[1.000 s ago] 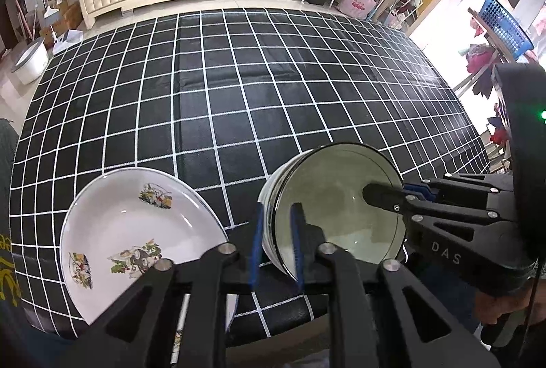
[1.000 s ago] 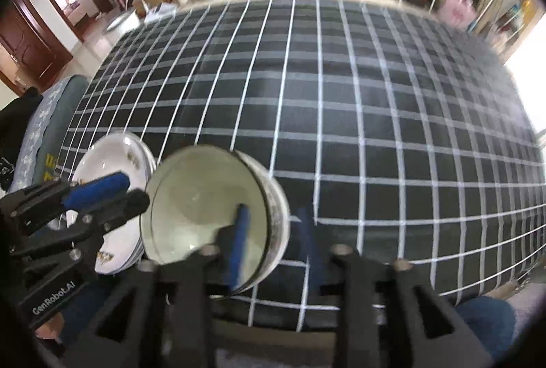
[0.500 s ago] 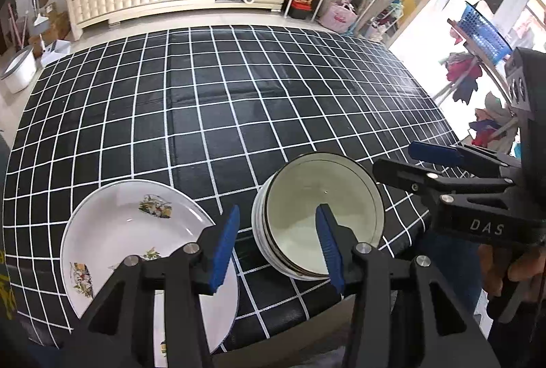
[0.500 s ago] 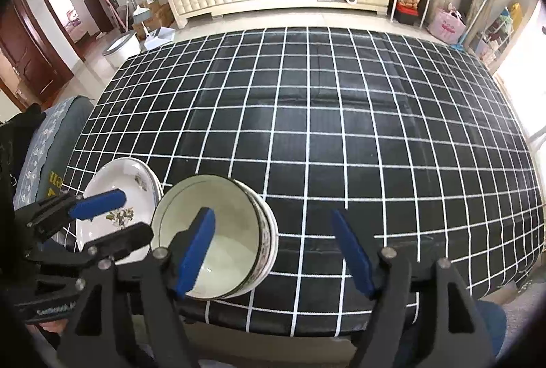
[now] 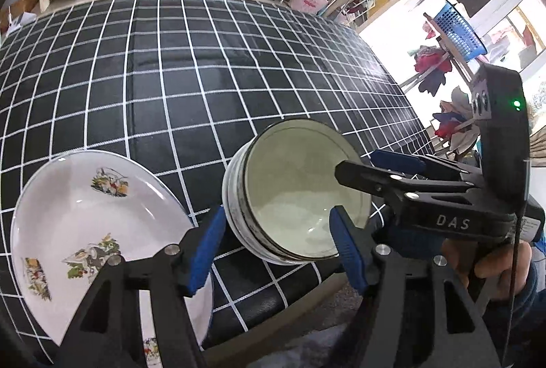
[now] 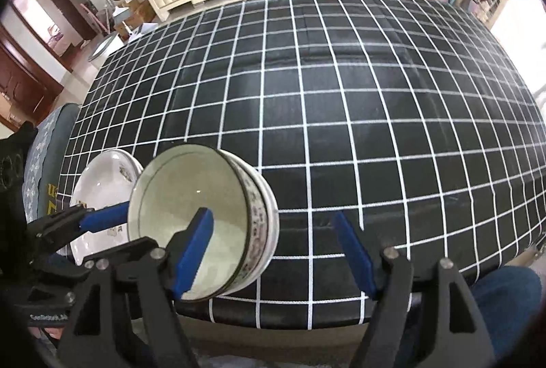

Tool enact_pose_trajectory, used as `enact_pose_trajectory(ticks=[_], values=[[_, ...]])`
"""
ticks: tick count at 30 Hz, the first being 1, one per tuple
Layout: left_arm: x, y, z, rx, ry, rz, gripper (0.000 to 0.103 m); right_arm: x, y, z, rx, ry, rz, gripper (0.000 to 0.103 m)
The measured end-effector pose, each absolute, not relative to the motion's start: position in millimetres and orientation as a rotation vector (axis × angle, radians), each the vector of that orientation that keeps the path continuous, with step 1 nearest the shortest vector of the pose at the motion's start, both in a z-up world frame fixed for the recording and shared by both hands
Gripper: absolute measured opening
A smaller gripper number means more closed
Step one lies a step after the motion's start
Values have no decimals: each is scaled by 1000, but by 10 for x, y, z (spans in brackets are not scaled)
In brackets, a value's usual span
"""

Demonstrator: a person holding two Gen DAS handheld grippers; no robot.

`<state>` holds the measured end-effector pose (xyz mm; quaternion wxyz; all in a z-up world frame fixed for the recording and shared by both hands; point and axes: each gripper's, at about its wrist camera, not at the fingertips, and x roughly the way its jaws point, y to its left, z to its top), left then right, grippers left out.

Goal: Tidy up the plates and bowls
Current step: 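Carry the floral bowl with both tools over the plate stack, then tilt the floral bowl with both tools and bring it above the nested white bowls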

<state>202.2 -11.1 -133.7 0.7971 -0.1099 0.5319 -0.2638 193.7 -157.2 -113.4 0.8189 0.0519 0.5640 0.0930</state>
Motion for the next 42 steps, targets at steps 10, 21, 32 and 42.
enact_pose_trajectory(ticks=[10,21,32,42], values=[[2166,-153,-1580,-196,1233,-563,61,2038,-1590,-1313,138,1252,187,78],[2285,-216,-1747,-210,1288,-585,61,2060,-1665,-1475,189,1318,193,78],[2295,-292,-1741,-187,1296,-574,57,2005,-1800,-1506,323,1339,275,48],[2304,-313,-1746,-169,1298,-515,48,2022,-1780,-1481,367,1360,266,45]])
